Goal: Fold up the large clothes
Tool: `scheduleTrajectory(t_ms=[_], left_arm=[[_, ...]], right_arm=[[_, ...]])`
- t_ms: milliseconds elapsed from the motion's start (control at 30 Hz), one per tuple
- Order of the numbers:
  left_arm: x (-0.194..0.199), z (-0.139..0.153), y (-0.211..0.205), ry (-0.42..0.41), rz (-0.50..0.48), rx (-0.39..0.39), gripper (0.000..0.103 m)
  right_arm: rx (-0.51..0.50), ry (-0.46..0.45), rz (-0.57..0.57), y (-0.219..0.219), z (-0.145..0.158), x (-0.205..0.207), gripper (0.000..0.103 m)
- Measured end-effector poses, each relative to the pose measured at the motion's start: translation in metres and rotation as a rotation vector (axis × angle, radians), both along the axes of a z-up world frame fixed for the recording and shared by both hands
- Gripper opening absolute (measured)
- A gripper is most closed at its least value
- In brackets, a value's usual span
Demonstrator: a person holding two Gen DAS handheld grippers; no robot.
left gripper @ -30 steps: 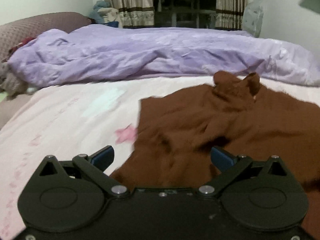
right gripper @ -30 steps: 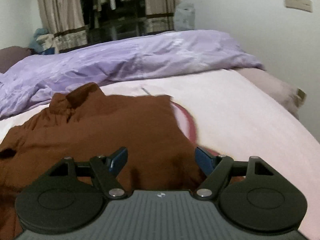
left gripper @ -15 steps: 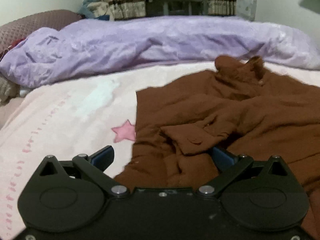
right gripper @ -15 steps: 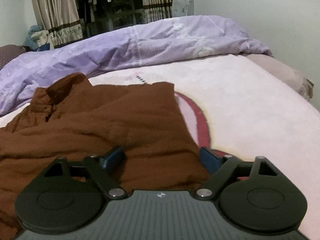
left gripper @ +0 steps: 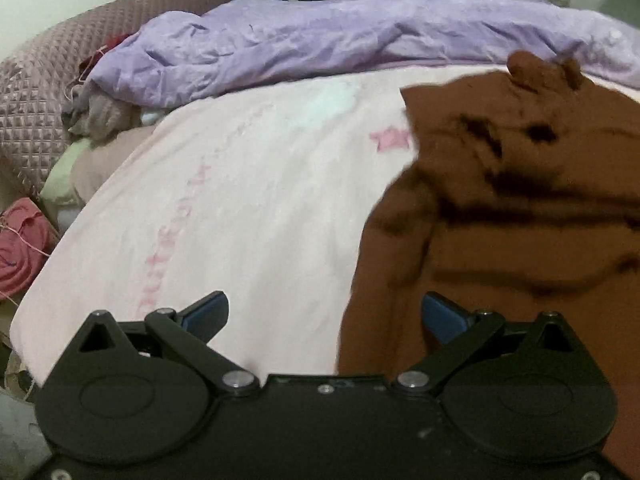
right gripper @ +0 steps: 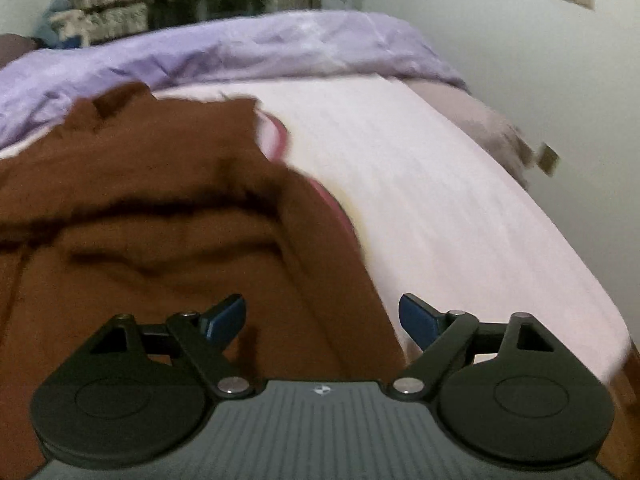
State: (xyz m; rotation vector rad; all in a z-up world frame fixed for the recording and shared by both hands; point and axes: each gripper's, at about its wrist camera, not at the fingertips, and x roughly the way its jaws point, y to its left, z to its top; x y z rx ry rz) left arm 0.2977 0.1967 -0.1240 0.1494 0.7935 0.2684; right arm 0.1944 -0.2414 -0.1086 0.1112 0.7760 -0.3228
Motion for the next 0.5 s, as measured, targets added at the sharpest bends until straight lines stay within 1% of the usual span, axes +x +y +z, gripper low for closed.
scheduleTrajectory(t_ms=[67,100,167,233,300,400,500], left_arm=[[-0.024,0.002,0.013,0.013,-0.001,0.038,0.103],[-0.036,0.004,0.021,0.024,0.005,0.044,0.103],[-0.060,0.008,0.040,0.046,0.007,0.006,0.103],[-0.077,0.006,0.051,0.076,-0.012,-0.064,0.103],[-0.086,0.000,0.048,0.092,-0.043,-0.099,0.103],[-0.092,-0.008,0.033,0.098,-0.057,-0.111,0.103],[-0.085,-0.013,0.026,0.101,-0.064,-0.155,0.103]], right_arm=[[0.003,0.030,-0.002,0.000,-0.004,-0.013,0.101],[0.002,0.039,-0.004,0.001,-0.005,-0.021,0.102],[0.013,0.041,-0.016,0.001,-0.007,-0.035,0.103],[0.043,0.037,-0.019,-0.001,-0.008,-0.045,0.103],[0.064,0.039,-0.021,-0.003,-0.011,-0.048,0.103],[0.089,0.043,-0.014,-0.004,-0.015,-0.052,0.103],[0.095,0.050,-0.002,-0.004,-0.015,-0.053,0.103]])
